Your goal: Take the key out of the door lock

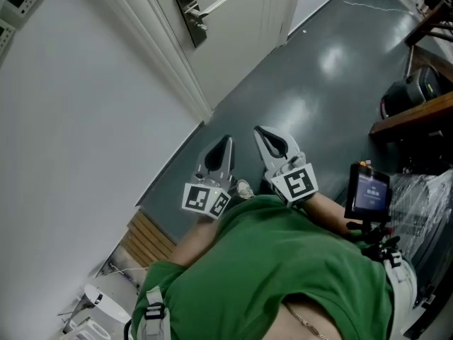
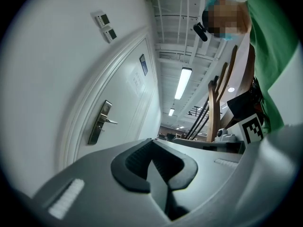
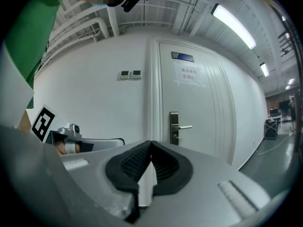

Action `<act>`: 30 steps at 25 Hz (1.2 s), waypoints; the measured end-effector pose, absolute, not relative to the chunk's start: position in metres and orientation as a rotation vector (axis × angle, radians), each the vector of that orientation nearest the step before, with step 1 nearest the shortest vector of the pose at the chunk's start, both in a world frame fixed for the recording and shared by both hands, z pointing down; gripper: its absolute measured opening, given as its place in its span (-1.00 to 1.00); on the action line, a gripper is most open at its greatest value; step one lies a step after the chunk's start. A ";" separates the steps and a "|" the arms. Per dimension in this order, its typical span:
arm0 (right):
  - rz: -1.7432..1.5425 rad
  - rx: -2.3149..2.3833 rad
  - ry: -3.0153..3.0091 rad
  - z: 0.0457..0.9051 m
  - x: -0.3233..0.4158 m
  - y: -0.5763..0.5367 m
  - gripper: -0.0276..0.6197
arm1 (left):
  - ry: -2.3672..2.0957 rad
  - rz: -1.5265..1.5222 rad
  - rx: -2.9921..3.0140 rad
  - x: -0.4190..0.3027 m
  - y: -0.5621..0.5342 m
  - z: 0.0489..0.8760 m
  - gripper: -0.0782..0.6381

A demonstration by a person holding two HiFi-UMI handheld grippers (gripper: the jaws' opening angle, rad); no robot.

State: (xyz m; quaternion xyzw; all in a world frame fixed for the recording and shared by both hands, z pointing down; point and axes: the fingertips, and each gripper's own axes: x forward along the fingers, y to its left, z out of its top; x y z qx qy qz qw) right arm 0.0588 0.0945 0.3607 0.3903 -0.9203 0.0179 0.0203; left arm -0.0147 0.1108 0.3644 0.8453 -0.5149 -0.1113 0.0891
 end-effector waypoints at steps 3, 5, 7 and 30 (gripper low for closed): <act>0.033 1.207 -2.861 0.360 0.055 0.093 -0.91 | -1.547 -0.335 2.505 -0.020 0.113 0.363 -0.77; 0.035 1.198 -2.856 0.363 0.039 0.085 -0.91 | -1.552 -0.338 2.491 -0.036 0.107 0.367 -0.77; 0.045 1.193 -2.842 0.365 0.017 0.072 -0.91 | -1.558 -0.339 2.474 -0.059 0.097 0.371 -0.77; 0.050 1.056 -2.911 0.369 -0.030 -0.106 -0.91 | -1.597 -0.275 2.469 -0.089 -0.092 0.374 -0.77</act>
